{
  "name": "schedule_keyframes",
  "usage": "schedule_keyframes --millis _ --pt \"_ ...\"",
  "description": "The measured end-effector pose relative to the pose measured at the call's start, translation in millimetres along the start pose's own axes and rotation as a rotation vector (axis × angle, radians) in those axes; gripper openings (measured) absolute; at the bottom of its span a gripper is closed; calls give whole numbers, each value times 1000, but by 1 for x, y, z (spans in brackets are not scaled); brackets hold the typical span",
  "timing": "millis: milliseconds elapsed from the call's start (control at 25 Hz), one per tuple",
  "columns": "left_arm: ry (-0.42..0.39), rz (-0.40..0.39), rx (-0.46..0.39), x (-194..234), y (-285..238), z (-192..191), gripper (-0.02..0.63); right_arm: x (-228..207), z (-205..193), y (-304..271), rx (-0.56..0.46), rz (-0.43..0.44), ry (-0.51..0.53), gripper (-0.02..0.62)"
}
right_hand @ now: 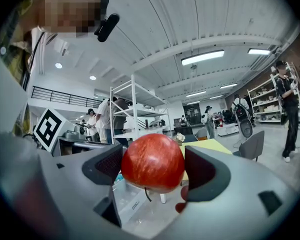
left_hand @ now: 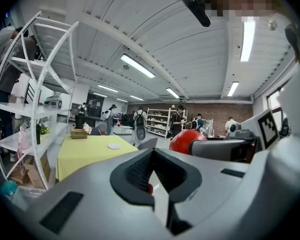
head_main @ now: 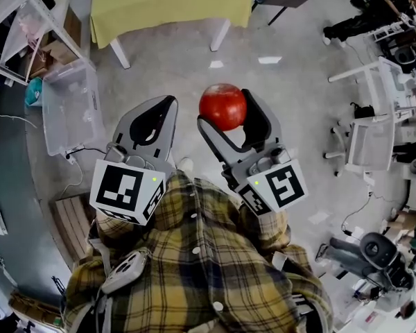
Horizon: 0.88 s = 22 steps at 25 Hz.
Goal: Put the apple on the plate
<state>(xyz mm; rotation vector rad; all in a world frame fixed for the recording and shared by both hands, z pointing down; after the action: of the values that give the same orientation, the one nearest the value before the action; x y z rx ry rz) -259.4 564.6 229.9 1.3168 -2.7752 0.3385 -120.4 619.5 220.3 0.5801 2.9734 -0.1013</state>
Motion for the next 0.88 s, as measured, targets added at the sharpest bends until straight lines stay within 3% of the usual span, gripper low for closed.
schedule_keyframes --millis 480,880 --pt "15 -33 38 33 -38 -5 5 -26 -13 -38 42 -43 -31 373" --pt "-9 -74 42 119 -116 30 5 -67 -2 -142 50 -73 -41 373"
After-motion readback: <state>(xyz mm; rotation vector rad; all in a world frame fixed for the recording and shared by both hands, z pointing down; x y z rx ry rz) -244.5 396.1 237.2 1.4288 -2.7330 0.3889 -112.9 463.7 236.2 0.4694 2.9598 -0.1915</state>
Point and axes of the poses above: the fingertips, and each gripper's own axes: y backward along the fingers, x to its left, z out of its top, the point moved 6 cm from there along y, backward along the fingers, and after that the axes turned 5 degrees about z, right-handed, at the moved point
